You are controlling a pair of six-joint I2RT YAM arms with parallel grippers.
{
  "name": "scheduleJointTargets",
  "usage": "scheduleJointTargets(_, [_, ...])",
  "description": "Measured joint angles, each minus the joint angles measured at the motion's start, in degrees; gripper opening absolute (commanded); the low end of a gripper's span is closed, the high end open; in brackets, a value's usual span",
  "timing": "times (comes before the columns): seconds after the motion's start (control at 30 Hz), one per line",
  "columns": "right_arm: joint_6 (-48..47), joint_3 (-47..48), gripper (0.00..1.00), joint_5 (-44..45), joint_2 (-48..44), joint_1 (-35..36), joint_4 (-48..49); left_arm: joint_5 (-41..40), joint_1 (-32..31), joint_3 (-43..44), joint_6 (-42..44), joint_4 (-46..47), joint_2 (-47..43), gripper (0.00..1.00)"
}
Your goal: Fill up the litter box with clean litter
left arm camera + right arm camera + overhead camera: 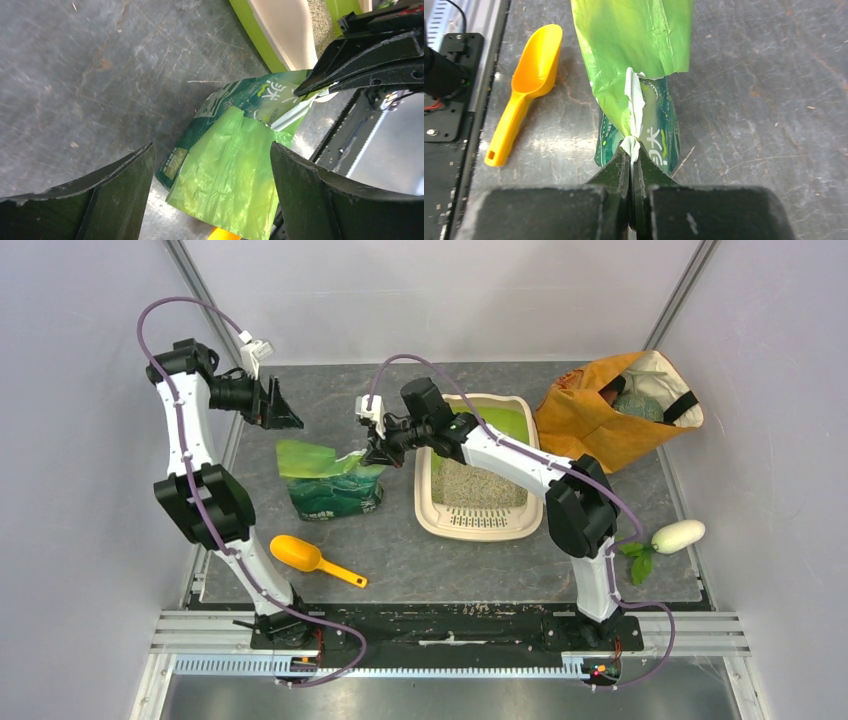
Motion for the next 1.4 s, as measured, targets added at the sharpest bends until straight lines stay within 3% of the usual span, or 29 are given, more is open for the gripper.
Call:
scheduleJointTargets(0.27, [-4.3, -4.0, 0.00, 2.9, -1.8, 0.8, 4.9, -0.5, -0.1, -0.5, -3.3, -2.4, 3.2, 0.91])
scheduleJointTargets(0.53, [-5.7, -6.0, 0.00, 4.1, -2.5, 1.1, 8.0, -1.7, -2.1, -9.4, -3.3, -2.7, 4.9, 0.91])
scheduleJointTargets(0.6, [-5.9, -6.4, 0.00, 4.2, -2.7, 1.1, 8.3, -1.9, -2.9, -10.7, -3.2, -3.0, 4.9, 0.76])
scheduleJointTargets(0.67, [-6.0, -6.4, 0.00, 4.3, -2.8, 1.2, 8.5, -1.7, -3.5, -10.9, -2.6, -3.3, 4.9, 0.50])
scheduleJointTargets(0.73, [-5.9, -6.4, 0.14, 4.3, -2.8, 1.3, 8.5, -1.2, -3.8, -11.1, -1.6, -3.3, 4.4, 0.14])
scheduleJointTargets(0.8, [-5.6, -6.4, 0.22, 4.5, -2.8, 1.4, 8.5, -1.0, -3.8, -12.4, 0.5, -3.1, 3.1, 0.02])
scheduleJointTargets(0.93, [-4.1, -6.4, 0.59, 4.7, -3.0, 1.3, 8.1, 0.0, -3.4, -15.1, 4.9, -3.1, -2.6, 0.02])
scheduleJointTargets(1.03, [-2.1, -6.4, 0.71, 4.7, -3.2, 0.9, 6.7, 1.6, -3.1, -16.3, 8.9, -3.2, -8.5, 0.02])
scheduleJointTargets(1.13, [0.1, -5.6, 0.74, 3.5, -3.2, -0.2, 3.6, 3.2, -3.1, -17.5, 14.3, -3.2, -14.9, 0.02])
scheduleJointTargets(1.4, [4.5, -1.2, 0.69, -1.3, -3.0, -2.0, -1.4, 6.2, -3.0, -25.4, 31.1, -3.6, -27.0, 0.02])
